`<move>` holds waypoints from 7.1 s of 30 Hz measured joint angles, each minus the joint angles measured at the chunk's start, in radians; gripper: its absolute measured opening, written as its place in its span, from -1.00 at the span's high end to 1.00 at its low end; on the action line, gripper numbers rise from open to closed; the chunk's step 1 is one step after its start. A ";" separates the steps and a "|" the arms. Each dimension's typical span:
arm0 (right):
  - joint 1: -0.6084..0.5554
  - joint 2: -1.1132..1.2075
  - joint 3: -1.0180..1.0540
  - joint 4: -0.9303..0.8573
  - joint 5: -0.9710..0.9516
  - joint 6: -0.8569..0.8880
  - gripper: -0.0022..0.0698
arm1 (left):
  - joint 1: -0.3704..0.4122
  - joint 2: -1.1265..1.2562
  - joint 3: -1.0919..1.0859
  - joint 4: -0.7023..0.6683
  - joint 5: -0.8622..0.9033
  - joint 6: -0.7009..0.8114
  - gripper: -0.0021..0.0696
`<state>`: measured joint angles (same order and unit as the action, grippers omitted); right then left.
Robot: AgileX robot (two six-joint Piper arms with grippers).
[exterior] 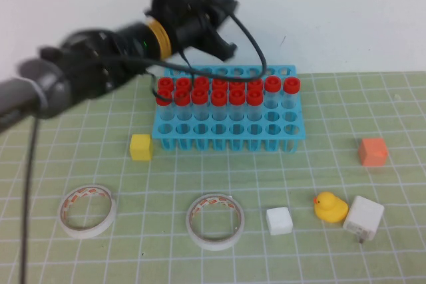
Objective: Place the test tubes
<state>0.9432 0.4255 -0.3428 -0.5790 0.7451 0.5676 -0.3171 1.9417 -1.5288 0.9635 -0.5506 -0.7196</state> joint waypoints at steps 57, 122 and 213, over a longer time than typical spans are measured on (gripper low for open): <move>0.000 0.000 0.000 0.000 -0.012 0.000 0.94 | 0.005 -1.416 0.978 0.712 -0.180 -0.855 0.94; 0.000 0.000 0.001 0.000 -0.012 0.000 0.94 | 0.357 -1.954 1.548 -0.971 0.687 0.670 0.94; -0.964 -0.402 0.041 0.037 -0.268 -0.042 0.94 | 0.306 -1.956 1.547 -1.032 0.862 0.867 0.94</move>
<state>-0.0211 0.0240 -0.3022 -0.5422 0.4770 0.5255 -0.0107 -0.0141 0.0178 -0.0682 0.3113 0.1477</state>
